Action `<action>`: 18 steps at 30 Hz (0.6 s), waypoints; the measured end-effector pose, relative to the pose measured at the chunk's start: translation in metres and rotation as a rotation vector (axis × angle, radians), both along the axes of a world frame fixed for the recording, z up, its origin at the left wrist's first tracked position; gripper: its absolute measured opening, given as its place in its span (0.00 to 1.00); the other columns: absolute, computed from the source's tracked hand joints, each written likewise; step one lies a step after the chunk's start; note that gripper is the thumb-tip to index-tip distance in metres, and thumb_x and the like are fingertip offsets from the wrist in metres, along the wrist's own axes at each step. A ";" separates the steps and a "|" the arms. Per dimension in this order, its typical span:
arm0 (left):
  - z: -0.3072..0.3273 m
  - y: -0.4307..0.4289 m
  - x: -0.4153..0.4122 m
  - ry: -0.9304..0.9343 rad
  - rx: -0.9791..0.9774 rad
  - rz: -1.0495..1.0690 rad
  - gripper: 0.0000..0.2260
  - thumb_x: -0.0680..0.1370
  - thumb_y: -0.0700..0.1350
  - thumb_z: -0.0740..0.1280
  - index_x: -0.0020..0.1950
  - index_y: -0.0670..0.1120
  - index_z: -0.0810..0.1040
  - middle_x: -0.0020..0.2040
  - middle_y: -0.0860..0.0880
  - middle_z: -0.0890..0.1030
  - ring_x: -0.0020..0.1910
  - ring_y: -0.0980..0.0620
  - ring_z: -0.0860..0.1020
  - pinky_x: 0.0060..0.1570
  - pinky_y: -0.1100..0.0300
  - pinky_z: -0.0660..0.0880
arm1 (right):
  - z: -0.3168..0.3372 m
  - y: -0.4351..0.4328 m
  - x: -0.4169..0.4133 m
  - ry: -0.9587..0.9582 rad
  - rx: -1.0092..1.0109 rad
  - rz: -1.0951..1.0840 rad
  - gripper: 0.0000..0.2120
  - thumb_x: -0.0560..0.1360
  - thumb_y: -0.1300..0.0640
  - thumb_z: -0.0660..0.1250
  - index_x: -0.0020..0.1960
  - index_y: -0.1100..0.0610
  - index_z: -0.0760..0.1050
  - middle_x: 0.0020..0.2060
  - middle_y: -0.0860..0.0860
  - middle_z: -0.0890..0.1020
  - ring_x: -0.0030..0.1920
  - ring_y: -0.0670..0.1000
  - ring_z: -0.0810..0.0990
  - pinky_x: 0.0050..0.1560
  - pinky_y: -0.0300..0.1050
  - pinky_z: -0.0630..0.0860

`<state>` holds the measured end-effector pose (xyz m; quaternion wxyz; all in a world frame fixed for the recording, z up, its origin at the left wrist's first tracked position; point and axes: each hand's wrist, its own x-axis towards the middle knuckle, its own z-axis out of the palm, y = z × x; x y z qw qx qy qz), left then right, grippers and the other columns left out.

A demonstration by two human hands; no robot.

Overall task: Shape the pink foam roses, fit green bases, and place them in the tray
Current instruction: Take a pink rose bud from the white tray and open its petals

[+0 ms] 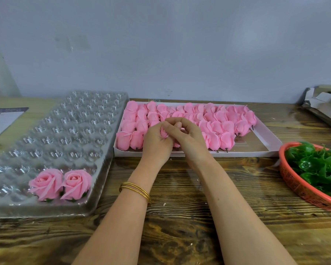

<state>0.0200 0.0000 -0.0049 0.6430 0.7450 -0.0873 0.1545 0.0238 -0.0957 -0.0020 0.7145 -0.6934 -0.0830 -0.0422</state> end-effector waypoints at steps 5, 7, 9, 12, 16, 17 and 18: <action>-0.002 0.000 0.002 0.013 0.013 0.019 0.05 0.80 0.52 0.65 0.47 0.55 0.80 0.42 0.56 0.83 0.42 0.64 0.80 0.38 0.74 0.75 | 0.001 -0.002 -0.001 -0.007 0.001 0.005 0.15 0.72 0.51 0.72 0.57 0.54 0.80 0.48 0.49 0.83 0.47 0.43 0.82 0.40 0.32 0.76; -0.004 0.000 0.003 0.013 0.024 0.029 0.06 0.80 0.52 0.65 0.47 0.54 0.80 0.43 0.55 0.83 0.43 0.64 0.80 0.39 0.73 0.76 | 0.002 -0.001 -0.002 -0.011 -0.010 0.002 0.18 0.70 0.49 0.72 0.57 0.54 0.80 0.49 0.49 0.83 0.49 0.46 0.82 0.41 0.34 0.77; -0.004 0.000 0.004 0.014 0.043 0.036 0.07 0.81 0.51 0.65 0.47 0.53 0.81 0.42 0.55 0.84 0.42 0.63 0.81 0.40 0.72 0.77 | 0.002 -0.001 -0.002 -0.016 -0.022 -0.002 0.20 0.68 0.47 0.71 0.57 0.54 0.80 0.48 0.49 0.83 0.49 0.47 0.82 0.41 0.34 0.77; -0.005 -0.001 0.005 0.015 0.043 0.028 0.08 0.80 0.52 0.65 0.47 0.50 0.82 0.42 0.53 0.84 0.42 0.61 0.82 0.43 0.65 0.79 | 0.002 -0.002 -0.003 -0.027 -0.009 0.009 0.15 0.69 0.50 0.72 0.55 0.52 0.80 0.46 0.48 0.83 0.46 0.47 0.81 0.38 0.33 0.76; -0.006 -0.001 0.005 0.014 0.054 0.033 0.09 0.80 0.52 0.66 0.47 0.50 0.82 0.41 0.53 0.84 0.41 0.61 0.82 0.42 0.66 0.78 | 0.003 -0.002 -0.003 -0.028 -0.006 0.008 0.15 0.68 0.50 0.72 0.53 0.51 0.80 0.45 0.48 0.83 0.45 0.45 0.81 0.38 0.33 0.75; -0.006 -0.001 0.005 0.014 0.061 0.035 0.09 0.80 0.52 0.65 0.47 0.50 0.82 0.40 0.53 0.84 0.41 0.61 0.81 0.41 0.68 0.78 | 0.003 -0.002 -0.003 -0.028 -0.008 0.008 0.14 0.68 0.50 0.72 0.53 0.51 0.80 0.45 0.48 0.83 0.44 0.44 0.81 0.38 0.32 0.76; -0.006 -0.001 0.005 0.017 0.063 0.035 0.09 0.80 0.52 0.65 0.47 0.50 0.82 0.40 0.54 0.84 0.41 0.62 0.81 0.40 0.70 0.77 | 0.003 -0.002 -0.002 -0.028 -0.008 0.007 0.13 0.69 0.51 0.72 0.53 0.50 0.80 0.45 0.47 0.83 0.44 0.42 0.81 0.38 0.32 0.76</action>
